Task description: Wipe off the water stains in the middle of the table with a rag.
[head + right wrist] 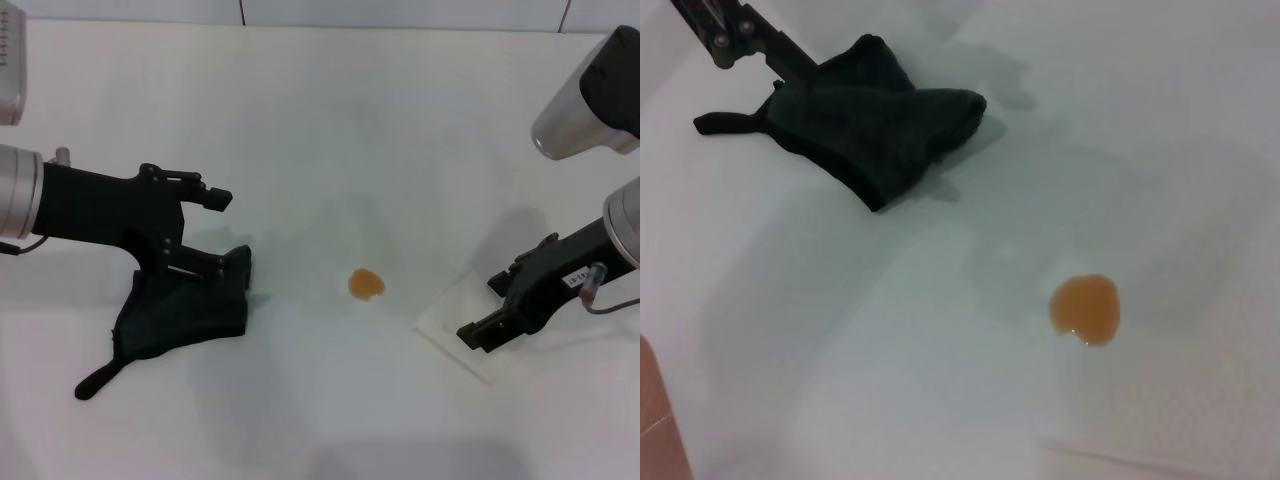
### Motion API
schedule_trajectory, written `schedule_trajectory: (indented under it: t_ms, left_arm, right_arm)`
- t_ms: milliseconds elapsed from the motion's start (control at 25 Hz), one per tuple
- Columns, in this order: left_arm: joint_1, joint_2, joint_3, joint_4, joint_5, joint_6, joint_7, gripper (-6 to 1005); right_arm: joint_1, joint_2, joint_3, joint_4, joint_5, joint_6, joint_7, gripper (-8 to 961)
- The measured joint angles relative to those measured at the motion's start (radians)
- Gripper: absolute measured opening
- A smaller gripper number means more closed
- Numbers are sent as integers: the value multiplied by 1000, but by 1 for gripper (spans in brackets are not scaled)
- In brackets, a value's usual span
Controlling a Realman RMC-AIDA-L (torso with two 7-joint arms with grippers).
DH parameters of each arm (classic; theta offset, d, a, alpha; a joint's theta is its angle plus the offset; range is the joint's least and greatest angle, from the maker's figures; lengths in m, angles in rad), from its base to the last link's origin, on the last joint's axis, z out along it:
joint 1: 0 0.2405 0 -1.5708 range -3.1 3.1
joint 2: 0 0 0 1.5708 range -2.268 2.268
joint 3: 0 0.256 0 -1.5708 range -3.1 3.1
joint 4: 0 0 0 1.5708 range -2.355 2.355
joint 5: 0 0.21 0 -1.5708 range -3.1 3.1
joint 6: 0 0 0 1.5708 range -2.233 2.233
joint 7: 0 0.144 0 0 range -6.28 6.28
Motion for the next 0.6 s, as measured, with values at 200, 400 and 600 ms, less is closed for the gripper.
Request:
schedule_trajectory:
  t_ms: [200, 400, 600]
  left_arm:
    - [2, 0, 0, -1, 1, 0, 1, 865]
    - [2, 0, -1, -1, 1, 0, 2, 865]
    - [2, 0, -2, -1, 1, 0, 2, 865]
  right_arm:
    - [-1, 0, -4, 12, -8, 15, 1, 791]
    - [-2, 0, -11, 24, -9, 27, 2, 791]
    - [-2, 0, -14, 38, -9, 30, 3, 791]
